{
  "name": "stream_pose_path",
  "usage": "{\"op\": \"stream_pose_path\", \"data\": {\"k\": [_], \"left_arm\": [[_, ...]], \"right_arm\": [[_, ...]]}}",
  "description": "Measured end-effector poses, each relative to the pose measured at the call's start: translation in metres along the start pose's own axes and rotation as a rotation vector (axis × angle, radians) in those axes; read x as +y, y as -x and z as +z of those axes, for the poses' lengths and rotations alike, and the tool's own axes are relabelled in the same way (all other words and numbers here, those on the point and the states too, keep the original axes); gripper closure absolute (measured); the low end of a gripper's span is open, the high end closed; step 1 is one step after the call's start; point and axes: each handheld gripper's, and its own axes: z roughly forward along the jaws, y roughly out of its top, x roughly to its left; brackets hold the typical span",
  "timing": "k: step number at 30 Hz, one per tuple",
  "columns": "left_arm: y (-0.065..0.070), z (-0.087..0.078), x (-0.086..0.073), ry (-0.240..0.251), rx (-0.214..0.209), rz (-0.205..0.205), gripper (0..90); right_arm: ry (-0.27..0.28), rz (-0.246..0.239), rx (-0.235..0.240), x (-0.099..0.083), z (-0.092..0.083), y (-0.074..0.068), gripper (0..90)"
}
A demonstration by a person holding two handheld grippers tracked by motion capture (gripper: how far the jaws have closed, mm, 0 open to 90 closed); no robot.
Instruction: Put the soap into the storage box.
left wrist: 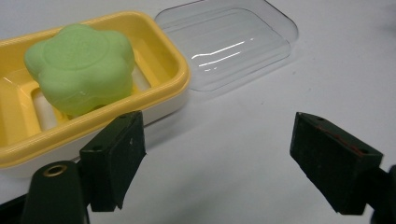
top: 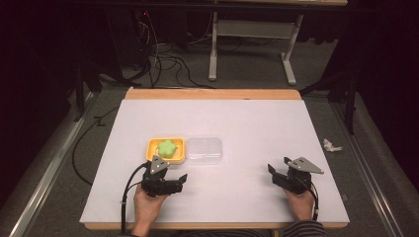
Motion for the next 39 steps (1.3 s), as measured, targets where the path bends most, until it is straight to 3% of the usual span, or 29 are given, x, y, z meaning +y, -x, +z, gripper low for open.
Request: {"op": "stream_pose_path", "data": {"k": [7, 15, 39], "left_arm": [[-0.001, 0.005, -0.003, -0.009, 0.006, 0.014, 18.6], [-0.003, 0.010, -0.005, -0.012, 0.006, -0.005, 18.6], [-0.009, 0.022, -0.016, -0.018, 0.025, 0.008, 18.8]], "right_arm": [[-0.002, 0.004, 0.001, 0.000, 0.000, 0.000, 31.3], [-0.002, 0.004, 0.002, 0.000, 0.000, 0.000, 31.3], [-0.001, 0.001, 0.002, 0.000, 0.000, 0.000, 31.3]]}}
